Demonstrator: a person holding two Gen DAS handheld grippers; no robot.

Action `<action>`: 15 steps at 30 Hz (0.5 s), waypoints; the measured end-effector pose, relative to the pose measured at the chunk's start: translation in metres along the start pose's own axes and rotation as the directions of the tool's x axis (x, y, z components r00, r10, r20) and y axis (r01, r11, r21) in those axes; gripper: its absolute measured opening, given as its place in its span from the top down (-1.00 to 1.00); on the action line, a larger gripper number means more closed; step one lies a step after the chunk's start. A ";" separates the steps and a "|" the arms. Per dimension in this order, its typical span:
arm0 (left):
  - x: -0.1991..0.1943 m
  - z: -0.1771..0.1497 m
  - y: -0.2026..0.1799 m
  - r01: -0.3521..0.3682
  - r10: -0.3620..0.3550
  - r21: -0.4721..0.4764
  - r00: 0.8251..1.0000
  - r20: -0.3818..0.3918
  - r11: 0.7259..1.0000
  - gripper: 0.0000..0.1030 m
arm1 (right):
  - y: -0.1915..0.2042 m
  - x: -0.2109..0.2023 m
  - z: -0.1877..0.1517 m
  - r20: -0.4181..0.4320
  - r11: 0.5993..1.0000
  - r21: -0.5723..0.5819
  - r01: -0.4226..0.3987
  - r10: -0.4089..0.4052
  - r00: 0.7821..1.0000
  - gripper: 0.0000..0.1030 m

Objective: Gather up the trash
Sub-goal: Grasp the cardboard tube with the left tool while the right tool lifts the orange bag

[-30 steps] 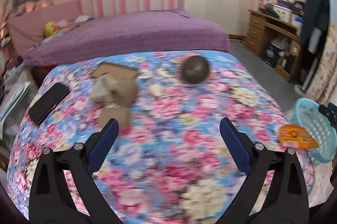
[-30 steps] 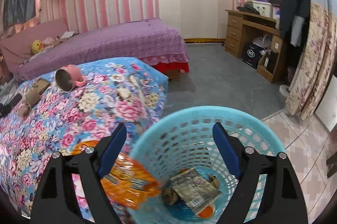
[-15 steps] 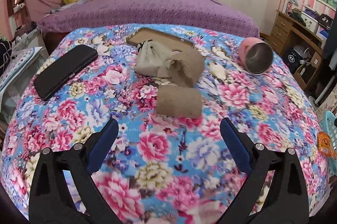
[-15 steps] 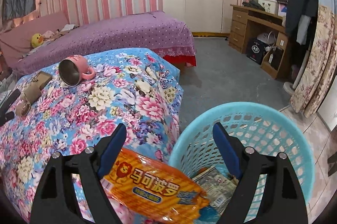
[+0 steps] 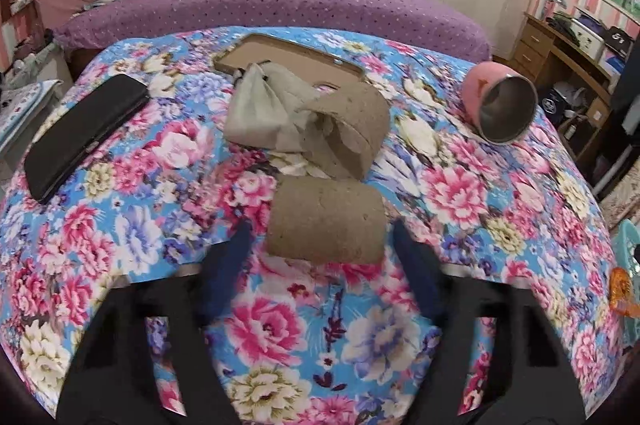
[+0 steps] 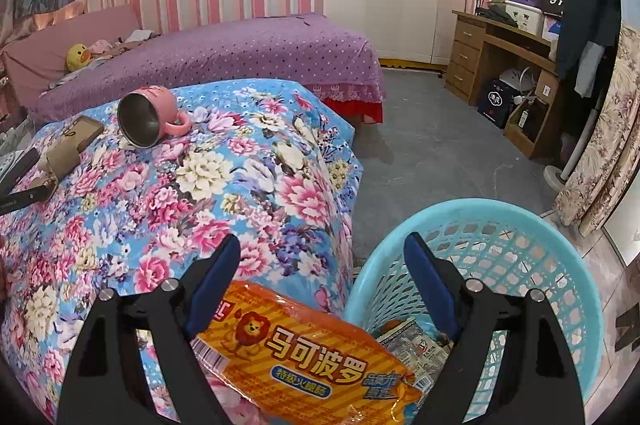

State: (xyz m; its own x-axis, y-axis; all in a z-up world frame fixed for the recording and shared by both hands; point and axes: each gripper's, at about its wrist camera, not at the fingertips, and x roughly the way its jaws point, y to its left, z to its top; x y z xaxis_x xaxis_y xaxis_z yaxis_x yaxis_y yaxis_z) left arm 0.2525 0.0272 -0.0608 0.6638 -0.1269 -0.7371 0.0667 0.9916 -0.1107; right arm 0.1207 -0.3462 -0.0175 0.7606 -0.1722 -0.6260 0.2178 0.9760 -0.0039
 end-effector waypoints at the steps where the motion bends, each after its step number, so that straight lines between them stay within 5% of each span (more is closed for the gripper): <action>1: -0.001 -0.001 -0.001 0.000 0.000 0.005 1.000 0.000 1.000 -0.03 | -0.001 0.000 -0.001 0.000 1.000 -0.002 0.000 0.000 1.000 -0.60; 15: -0.071 -0.044 -0.026 0.005 -0.013 0.091 0.996 0.086 0.996 -0.03 | 0.000 -0.011 -0.022 -0.053 0.989 -0.118 -0.084 0.078 0.996 -0.60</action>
State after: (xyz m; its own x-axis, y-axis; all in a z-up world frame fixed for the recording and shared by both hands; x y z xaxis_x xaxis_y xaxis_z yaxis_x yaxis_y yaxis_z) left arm 0.1713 0.0094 -0.0348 0.7242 -0.1374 -0.6758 0.1378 0.9890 -0.0534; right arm 0.0986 -0.3409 -0.0274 0.7415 -0.0885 -0.6651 0.0795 0.9959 -0.0439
